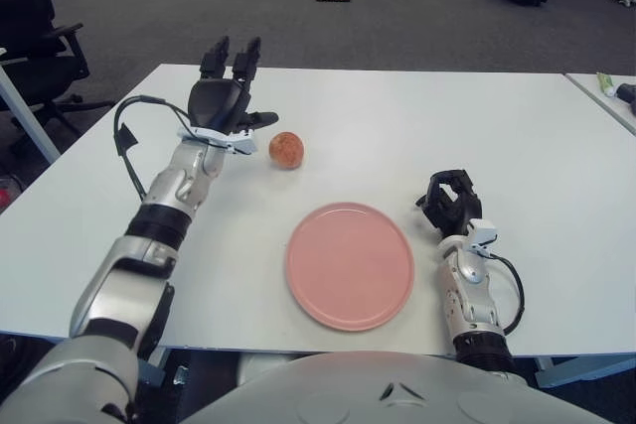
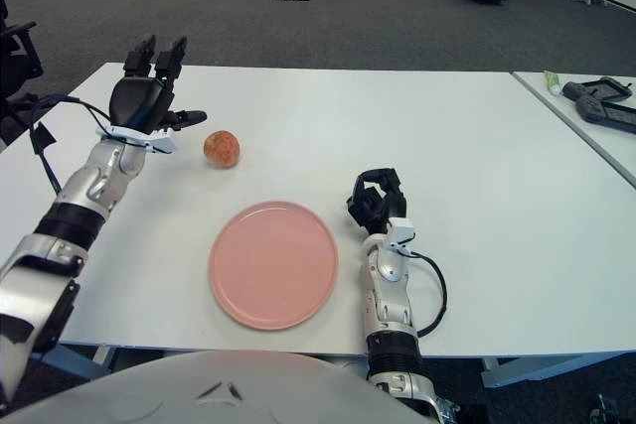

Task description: Put the apple into the plate.

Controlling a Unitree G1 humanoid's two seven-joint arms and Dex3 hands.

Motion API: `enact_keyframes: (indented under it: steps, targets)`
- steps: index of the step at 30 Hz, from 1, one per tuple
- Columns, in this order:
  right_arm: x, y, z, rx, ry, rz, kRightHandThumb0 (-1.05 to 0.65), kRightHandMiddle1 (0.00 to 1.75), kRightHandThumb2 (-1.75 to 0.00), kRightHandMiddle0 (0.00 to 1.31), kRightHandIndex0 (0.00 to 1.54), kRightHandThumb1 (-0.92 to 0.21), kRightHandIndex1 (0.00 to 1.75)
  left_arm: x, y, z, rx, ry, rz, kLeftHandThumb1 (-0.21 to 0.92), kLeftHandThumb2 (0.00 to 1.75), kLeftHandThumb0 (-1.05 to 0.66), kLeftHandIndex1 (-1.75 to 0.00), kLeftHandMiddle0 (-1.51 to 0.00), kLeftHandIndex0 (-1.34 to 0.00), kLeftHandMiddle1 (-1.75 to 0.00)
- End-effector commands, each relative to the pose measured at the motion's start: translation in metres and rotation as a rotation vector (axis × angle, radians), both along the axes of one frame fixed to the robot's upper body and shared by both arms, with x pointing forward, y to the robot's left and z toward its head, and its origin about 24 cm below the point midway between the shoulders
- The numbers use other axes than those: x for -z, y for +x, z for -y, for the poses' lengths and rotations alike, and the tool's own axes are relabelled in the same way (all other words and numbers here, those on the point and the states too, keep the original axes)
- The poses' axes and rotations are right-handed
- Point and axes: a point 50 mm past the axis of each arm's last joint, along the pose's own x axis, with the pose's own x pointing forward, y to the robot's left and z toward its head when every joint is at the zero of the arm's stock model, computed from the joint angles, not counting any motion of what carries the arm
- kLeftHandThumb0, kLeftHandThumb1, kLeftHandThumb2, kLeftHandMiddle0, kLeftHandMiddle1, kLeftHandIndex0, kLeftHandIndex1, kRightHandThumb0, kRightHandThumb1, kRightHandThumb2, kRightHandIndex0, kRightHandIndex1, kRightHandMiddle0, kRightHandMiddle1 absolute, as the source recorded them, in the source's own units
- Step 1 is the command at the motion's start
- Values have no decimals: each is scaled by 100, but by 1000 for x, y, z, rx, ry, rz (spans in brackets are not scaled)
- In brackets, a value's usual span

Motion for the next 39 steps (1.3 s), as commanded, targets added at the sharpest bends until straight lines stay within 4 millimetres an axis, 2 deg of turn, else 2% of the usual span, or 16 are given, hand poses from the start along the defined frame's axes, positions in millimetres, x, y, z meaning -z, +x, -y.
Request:
enact_keyframes:
  steps: [1,5,16,27,39]
  targets:
    - [5,0,-5,11,32,-24,-38,175,-85,34,64,-69,175,-3,6,6,62,31,-61,90,15,-105,0,0,0,0]
    - [5,0,-5,11,36,-22,-38,175,-85,34,64,-69,175,-7,13,15,120,54,-145,89,13,-105,0,0,0,0]
    - [5,0,-5,16,32,-24,-39,175,-88,35,64,-67,175,-1,22,20,234,196,-351,84,10,-105,0,0,0,0]
    - [6,-1,-4,24,28,-25,-39,175,-89,36,64,-66,175,2,30,27,245,329,-562,83,10,-105,0,0,0,0]
    - [6,-3,-2,35,24,-24,-39,175,-89,36,65,-65,175,8,36,34,214,417,-648,84,11,-105,0,0,0,0]
